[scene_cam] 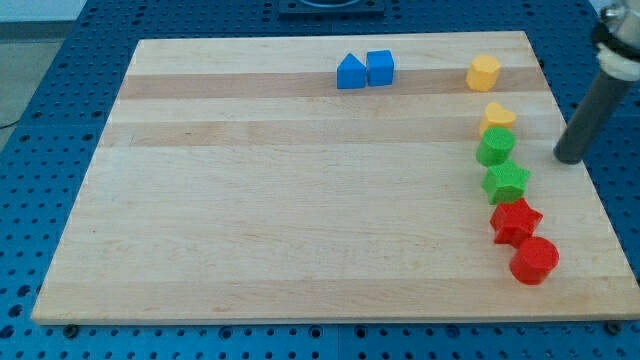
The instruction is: Slide the green circle to the top center
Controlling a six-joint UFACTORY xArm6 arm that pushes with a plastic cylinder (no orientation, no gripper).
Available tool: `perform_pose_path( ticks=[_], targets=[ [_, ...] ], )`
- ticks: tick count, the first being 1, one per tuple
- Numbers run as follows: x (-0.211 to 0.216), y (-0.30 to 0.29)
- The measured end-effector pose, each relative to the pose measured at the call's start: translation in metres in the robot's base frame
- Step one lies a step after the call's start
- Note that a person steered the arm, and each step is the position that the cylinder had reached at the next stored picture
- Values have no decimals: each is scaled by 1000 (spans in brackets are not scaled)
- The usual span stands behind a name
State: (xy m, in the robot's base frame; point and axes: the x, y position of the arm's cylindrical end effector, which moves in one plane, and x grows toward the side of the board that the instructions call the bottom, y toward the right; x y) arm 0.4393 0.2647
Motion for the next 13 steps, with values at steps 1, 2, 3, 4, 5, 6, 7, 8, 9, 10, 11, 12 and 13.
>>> perform_pose_path(
  ticks=[1, 2, 3, 4, 5, 6, 7, 8, 9, 10, 11, 12, 13],
  targets=[
    [1, -42],
    [-1, -84],
    [-17, -118],
    [-52, -138],
    [-73, -138],
    [-85, -143],
    [-97, -162],
    [-99, -190],
    [-94, -208],
    [-94, -232],
    [-96, -254],
    [-96, -274],
    [-98, -286]
  ],
)
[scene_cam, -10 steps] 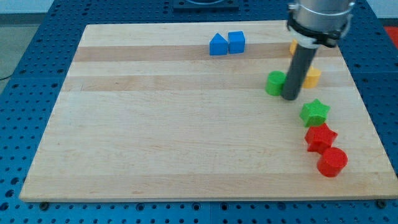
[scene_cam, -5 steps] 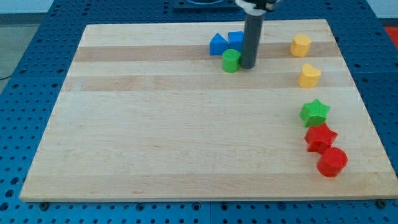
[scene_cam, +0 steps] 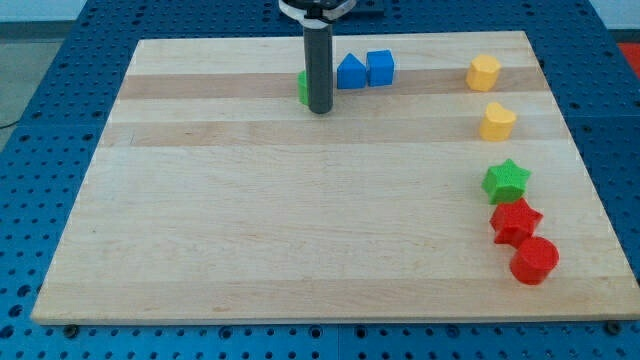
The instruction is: Slide the green circle to the top center
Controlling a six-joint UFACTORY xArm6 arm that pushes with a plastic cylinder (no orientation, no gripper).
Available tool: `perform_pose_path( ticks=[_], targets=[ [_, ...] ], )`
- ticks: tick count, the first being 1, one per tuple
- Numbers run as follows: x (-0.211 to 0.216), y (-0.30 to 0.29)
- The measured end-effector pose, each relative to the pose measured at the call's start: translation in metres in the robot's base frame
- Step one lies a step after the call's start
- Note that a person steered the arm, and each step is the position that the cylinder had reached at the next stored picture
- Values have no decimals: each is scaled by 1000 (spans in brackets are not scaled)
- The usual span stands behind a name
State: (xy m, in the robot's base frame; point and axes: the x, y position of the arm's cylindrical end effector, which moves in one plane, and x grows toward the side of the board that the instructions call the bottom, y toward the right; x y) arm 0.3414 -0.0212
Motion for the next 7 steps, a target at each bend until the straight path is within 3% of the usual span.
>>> perform_pose_path(
  ticks=[3, 7],
  targets=[
    [0, -42],
    [-17, -36]
  ],
)
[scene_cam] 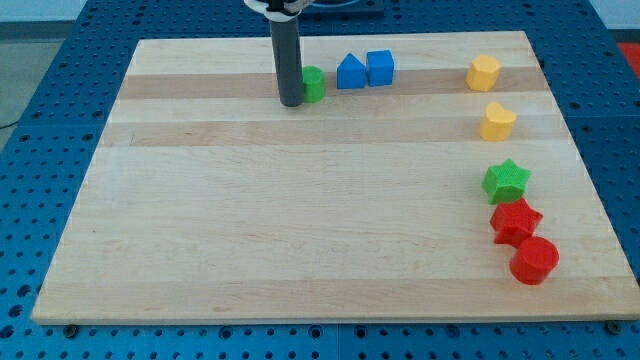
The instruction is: Slide the green circle to the top center
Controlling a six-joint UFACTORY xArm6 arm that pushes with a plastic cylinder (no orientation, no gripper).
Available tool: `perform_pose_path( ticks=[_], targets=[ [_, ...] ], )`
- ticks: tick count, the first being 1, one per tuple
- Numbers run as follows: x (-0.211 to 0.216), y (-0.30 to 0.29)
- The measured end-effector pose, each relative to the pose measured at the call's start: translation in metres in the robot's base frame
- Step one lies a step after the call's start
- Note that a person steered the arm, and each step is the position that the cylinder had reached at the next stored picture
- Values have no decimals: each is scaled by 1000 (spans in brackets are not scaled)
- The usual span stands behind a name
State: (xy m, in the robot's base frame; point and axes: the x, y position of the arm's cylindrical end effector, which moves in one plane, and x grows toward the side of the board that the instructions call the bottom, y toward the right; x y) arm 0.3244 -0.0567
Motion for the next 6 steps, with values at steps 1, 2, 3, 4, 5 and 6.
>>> perform_pose_path(
  ticks=[1, 2, 3, 4, 5, 6],
  targets=[
    [-3, 1],
    [-3, -3],
    [4, -3],
    [5, 2],
    [0, 2],
    [-19, 1]
  ],
)
